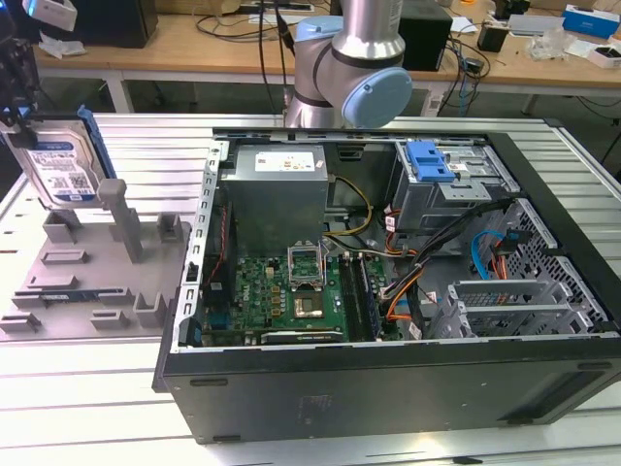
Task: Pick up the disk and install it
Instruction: 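Pick up the disk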
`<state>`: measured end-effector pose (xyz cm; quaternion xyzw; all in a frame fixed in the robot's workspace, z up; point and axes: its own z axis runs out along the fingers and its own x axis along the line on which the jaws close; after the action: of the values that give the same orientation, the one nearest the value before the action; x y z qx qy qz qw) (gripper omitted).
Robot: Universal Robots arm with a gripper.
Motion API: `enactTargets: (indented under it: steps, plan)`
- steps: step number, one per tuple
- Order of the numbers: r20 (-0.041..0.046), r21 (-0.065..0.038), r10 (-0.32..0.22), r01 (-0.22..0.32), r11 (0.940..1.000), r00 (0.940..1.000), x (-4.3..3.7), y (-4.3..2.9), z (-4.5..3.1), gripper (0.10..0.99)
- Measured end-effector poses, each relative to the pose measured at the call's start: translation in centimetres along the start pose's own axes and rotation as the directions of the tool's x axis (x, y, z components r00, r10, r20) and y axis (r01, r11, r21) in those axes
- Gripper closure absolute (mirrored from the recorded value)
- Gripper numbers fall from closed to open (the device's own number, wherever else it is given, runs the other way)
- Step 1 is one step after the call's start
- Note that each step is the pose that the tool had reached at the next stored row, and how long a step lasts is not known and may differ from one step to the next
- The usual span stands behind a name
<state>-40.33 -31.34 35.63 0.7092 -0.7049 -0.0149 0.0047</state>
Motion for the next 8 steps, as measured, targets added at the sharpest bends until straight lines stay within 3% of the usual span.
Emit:
enactTargets:
  steps: [8]
  plan:
    - [0.0012, 0.0, 0.0, 0.0, 1.0, 1.0, -0.04, 0.07, -2.38, 0.722]
